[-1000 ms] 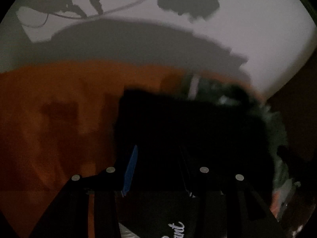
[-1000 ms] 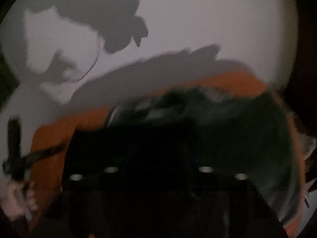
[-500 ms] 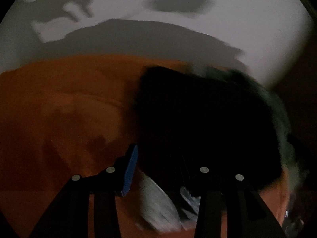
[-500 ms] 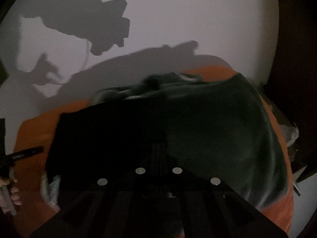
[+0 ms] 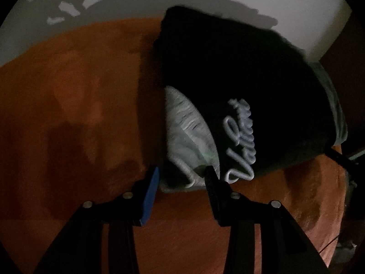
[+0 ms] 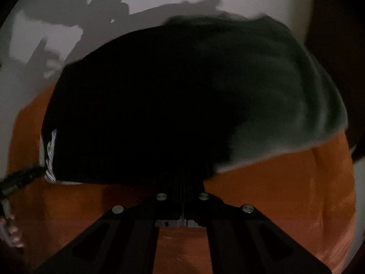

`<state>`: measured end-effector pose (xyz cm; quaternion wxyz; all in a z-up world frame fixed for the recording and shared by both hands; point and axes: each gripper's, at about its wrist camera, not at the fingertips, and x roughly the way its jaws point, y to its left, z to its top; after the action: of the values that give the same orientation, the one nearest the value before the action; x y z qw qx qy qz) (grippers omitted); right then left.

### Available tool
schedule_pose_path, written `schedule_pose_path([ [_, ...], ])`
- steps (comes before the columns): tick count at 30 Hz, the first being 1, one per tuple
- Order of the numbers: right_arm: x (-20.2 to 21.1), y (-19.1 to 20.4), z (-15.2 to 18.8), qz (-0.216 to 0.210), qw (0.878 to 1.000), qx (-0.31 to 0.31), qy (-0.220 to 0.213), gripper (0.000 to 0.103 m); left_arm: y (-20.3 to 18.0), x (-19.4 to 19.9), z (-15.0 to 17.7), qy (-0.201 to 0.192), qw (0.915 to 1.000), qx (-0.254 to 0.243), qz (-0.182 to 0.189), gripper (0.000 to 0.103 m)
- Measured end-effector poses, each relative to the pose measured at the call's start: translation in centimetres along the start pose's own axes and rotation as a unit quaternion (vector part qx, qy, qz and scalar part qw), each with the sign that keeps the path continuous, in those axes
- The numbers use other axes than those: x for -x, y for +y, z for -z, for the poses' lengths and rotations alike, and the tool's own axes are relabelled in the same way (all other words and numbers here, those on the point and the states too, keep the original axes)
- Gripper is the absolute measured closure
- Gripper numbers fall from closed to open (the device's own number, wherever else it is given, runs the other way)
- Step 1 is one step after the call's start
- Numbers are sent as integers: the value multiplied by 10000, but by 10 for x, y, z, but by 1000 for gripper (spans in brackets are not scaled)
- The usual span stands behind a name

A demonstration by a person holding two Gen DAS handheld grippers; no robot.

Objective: Fold clothes

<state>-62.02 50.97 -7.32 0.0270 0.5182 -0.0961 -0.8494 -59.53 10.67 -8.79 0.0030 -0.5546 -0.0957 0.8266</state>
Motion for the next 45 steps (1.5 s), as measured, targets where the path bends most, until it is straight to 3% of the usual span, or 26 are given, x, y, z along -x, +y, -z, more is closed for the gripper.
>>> schedule_pose_path([
  [5,37,1,5,117,9998,148,-116,103,-6,30,12,-10,10000,-9,8,60],
  [10,76,39,20,-55,9991,427,24,103,-18,66,22,182,9987,48,474,59],
  [14,117,89,29,-62,9983,571,79,103,-29,106,29,128,9994,-116,293,56],
  [20,186,178,52,132,9968,787,-48,103,-10,187,56,0,9994,86,325,30],
  [21,198,188,58,171,9966,804,-36,100,-6,204,63,-29,9994,94,342,29],
  [23,228,208,75,277,9961,826,-118,83,0,237,79,-116,9996,-30,261,29],
  [25,260,232,95,327,9954,819,-379,34,2,271,96,-256,9993,-181,206,28],
  [30,341,263,161,111,9935,772,-824,34,21,354,162,-561,9979,-315,3,27],
  [34,382,263,210,-72,9932,761,-876,33,36,397,210,-639,9979,110,-37,26],
  [39,423,247,257,-231,9917,820,-965,33,23,415,253,-609,9979,13,-240,26],
  [45,413,229,271,-240,9940,838,-659,23,0,414,281,-857,9938,-418,-565,26],
])
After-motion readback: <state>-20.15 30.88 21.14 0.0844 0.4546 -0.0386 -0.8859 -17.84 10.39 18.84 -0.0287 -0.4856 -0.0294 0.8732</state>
